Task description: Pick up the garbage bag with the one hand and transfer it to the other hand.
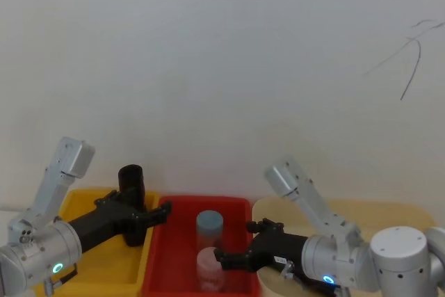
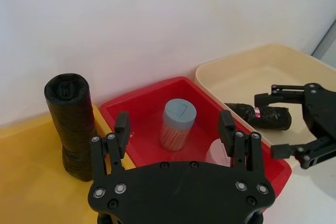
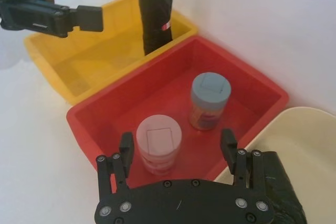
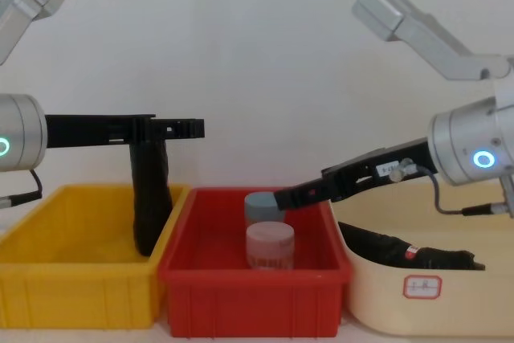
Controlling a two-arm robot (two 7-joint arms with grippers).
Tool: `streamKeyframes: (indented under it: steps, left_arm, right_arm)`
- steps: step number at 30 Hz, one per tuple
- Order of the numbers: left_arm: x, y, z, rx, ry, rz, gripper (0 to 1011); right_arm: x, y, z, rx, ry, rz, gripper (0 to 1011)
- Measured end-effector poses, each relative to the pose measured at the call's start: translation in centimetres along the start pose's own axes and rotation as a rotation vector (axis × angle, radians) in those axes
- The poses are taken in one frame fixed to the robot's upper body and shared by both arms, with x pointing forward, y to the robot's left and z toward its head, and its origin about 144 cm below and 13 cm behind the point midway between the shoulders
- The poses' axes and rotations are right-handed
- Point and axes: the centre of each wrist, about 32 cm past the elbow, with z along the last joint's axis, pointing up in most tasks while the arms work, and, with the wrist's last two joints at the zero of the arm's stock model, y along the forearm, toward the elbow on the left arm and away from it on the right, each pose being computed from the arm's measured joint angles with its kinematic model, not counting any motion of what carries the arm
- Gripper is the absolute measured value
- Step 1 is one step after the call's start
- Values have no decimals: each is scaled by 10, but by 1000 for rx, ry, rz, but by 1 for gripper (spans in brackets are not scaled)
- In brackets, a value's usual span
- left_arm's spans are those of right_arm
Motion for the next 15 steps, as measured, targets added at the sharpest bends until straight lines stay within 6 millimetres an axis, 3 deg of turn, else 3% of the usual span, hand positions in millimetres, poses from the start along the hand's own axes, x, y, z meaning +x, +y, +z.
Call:
streamKeyframes:
  steps: [15]
  left_arm:
    - [0,0,0,0,0,0,1001]
  right_arm:
    - [-9,15,9,-58,-85,44,1001]
